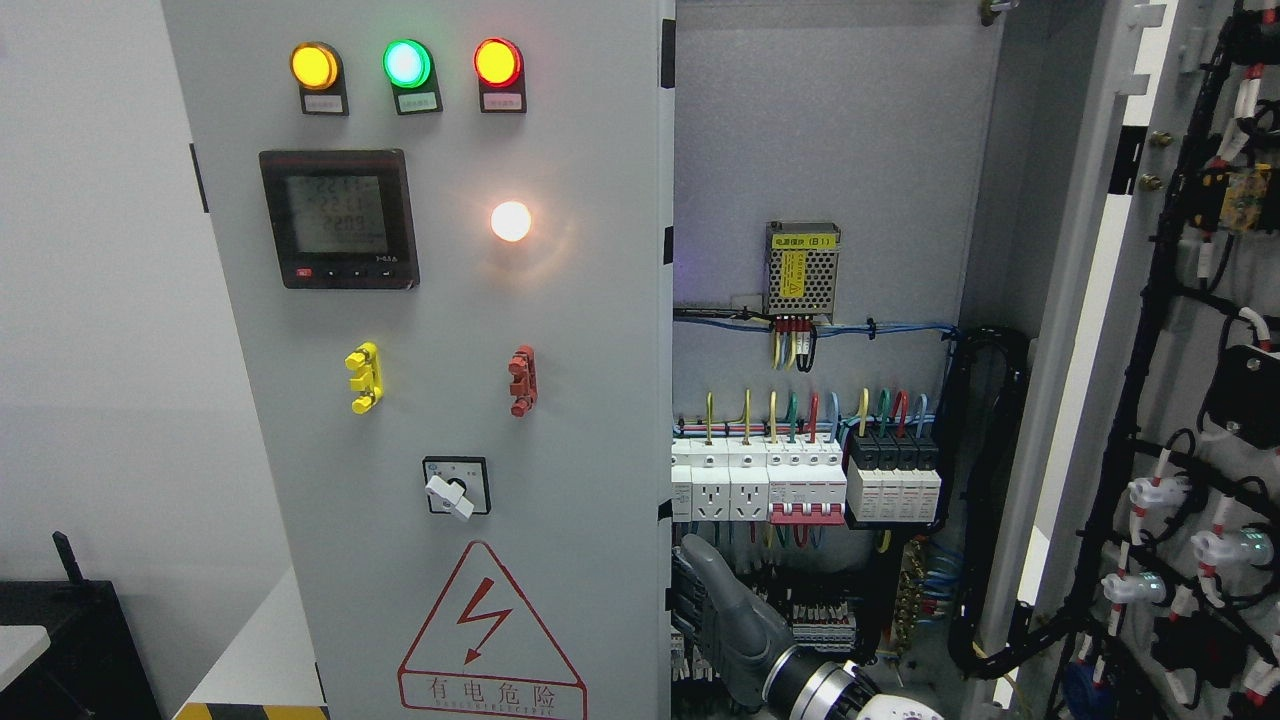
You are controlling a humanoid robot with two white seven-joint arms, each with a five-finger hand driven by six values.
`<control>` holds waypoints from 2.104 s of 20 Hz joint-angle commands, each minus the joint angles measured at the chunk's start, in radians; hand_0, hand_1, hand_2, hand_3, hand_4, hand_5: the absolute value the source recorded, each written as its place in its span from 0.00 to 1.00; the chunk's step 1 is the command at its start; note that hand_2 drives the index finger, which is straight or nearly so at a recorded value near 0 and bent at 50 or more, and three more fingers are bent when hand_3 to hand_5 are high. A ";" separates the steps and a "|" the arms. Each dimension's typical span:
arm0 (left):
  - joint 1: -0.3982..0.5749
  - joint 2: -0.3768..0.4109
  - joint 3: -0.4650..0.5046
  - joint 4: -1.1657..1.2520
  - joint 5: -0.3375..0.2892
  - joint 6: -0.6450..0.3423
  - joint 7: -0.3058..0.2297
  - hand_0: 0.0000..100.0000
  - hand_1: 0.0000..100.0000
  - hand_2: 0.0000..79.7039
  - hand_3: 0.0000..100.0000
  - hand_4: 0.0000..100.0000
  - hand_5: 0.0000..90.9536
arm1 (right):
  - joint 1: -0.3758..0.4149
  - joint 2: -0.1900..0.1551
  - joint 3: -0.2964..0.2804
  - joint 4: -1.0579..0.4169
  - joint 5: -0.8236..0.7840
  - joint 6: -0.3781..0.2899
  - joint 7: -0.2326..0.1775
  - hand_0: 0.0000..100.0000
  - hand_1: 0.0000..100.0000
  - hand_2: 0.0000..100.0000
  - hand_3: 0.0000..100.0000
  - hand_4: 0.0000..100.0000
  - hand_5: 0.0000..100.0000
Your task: Open door with both hands
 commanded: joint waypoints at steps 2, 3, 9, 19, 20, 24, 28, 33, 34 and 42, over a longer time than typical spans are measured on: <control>0.000 0.000 0.014 0.000 -0.011 0.000 -0.001 0.00 0.00 0.00 0.00 0.03 0.00 | 0.004 0.001 -0.004 -0.007 0.000 -0.001 0.019 0.11 0.00 0.00 0.00 0.00 0.00; 0.000 0.000 0.014 0.000 -0.011 0.000 -0.001 0.00 0.00 0.00 0.00 0.03 0.00 | 0.007 0.001 -0.004 -0.010 -0.002 -0.001 0.025 0.11 0.00 0.00 0.00 0.00 0.00; 0.000 0.000 0.014 0.000 -0.011 0.000 -0.001 0.00 0.00 0.00 0.00 0.03 0.00 | 0.029 -0.002 -0.001 -0.047 -0.098 -0.003 0.049 0.11 0.00 0.00 0.00 0.00 0.00; 0.000 0.000 0.014 0.000 -0.011 0.000 0.001 0.00 0.00 0.00 0.00 0.03 0.00 | 0.078 -0.002 0.011 -0.130 -0.101 -0.001 0.091 0.11 0.00 0.00 0.00 0.00 0.00; 0.000 0.000 0.014 0.000 -0.011 0.000 -0.001 0.00 0.00 0.00 0.00 0.03 0.00 | 0.082 -0.002 0.012 -0.136 -0.101 -0.001 0.091 0.11 0.00 0.00 0.00 0.00 0.00; 0.000 0.000 0.014 -0.002 -0.011 0.000 -0.001 0.00 0.00 0.00 0.00 0.03 0.00 | 0.092 0.001 0.014 -0.162 -0.101 -0.001 0.092 0.11 0.00 0.00 0.00 0.00 0.00; 0.000 0.000 0.014 0.000 -0.011 0.000 -0.001 0.00 0.00 0.00 0.00 0.03 0.00 | 0.105 0.002 0.028 -0.182 -0.103 -0.001 0.092 0.11 0.00 0.00 0.00 0.00 0.00; 0.000 0.000 0.014 0.000 -0.011 0.000 -0.001 0.00 0.00 0.00 0.00 0.03 0.00 | 0.139 0.004 0.038 -0.217 -0.103 -0.001 0.092 0.11 0.00 0.00 0.00 0.00 0.00; 0.000 0.000 0.014 0.000 -0.009 0.000 0.001 0.00 0.00 0.00 0.00 0.03 0.00 | 0.148 0.004 0.045 -0.231 -0.103 -0.001 0.092 0.11 0.00 0.00 0.00 0.00 0.00; 0.000 0.000 0.014 0.000 -0.011 0.000 -0.001 0.00 0.00 0.00 0.00 0.03 0.00 | 0.174 0.004 0.072 -0.274 -0.103 -0.001 0.094 0.11 0.00 0.00 0.00 0.00 0.00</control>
